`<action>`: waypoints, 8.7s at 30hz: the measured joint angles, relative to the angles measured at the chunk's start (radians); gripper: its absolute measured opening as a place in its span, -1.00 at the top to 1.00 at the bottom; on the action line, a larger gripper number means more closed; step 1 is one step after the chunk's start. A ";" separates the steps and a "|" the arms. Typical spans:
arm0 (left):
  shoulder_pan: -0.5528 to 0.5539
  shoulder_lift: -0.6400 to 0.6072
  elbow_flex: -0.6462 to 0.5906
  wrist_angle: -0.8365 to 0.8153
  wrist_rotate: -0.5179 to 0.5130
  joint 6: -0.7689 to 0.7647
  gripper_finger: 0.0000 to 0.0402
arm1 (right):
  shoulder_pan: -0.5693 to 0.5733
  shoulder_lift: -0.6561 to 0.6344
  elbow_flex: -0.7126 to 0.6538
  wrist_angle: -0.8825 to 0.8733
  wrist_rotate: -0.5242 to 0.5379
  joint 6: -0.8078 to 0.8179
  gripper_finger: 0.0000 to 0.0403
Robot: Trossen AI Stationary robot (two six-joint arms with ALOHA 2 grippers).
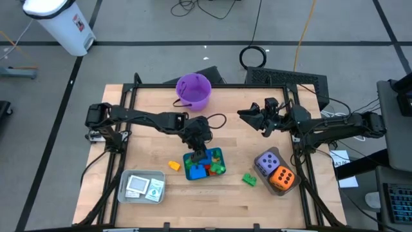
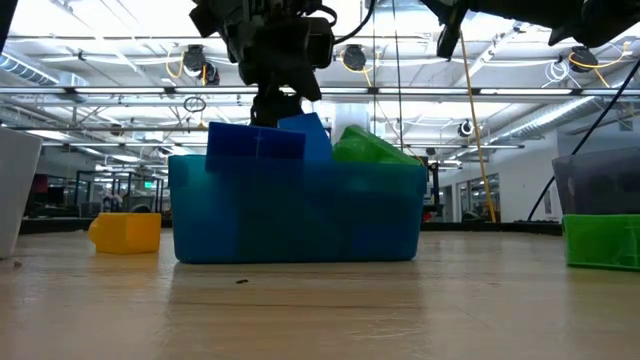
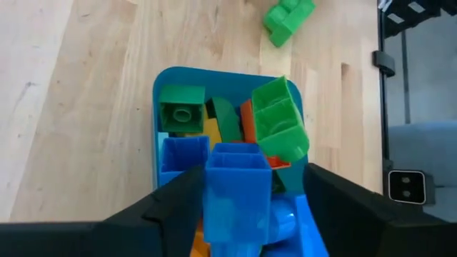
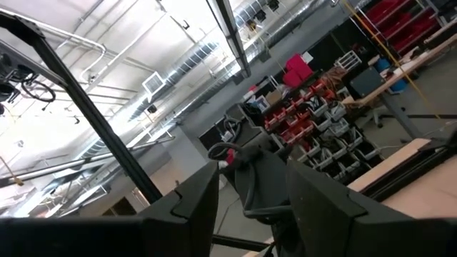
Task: Pick & Place Toys
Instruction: Put the blue game piece into the blue bin, then put the green game piece into the blue bin, then put the yellow game piece into the blue bin
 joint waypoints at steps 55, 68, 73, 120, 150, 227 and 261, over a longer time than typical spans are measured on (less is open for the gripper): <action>0.191 -0.223 0.000 0.127 0.070 0.033 -0.37 | 0.531 0.575 0.548 -1.520 -0.131 -0.116 0.11; 0.192 -0.222 0.000 0.119 0.070 0.030 -0.37 | 0.480 0.742 0.548 -1.511 -0.229 -0.273 -0.42; 0.192 -0.222 0.000 0.119 0.047 0.030 -0.39 | 0.474 0.788 0.547 -1.531 -0.232 -0.308 -0.44; 0.233 -0.341 -0.001 0.221 0.202 -0.027 -0.21 | 0.121 0.513 0.547 -1.066 -0.080 -0.243 0.20; 0.146 -0.459 0.000 0.172 0.062 0.016 -0.21 | 0.092 0.694 0.547 -1.006 -0.155 -0.183 -0.26; -0.177 -0.072 -0.387 -0.140 -0.307 0.285 -0.20 | -0.070 0.482 0.532 -1.149 -0.436 -0.230 -0.34; 0.045 -0.213 -0.366 -0.338 -0.386 0.235 0.29 | -0.070 0.480 0.410 -0.812 -0.448 -0.017 -0.34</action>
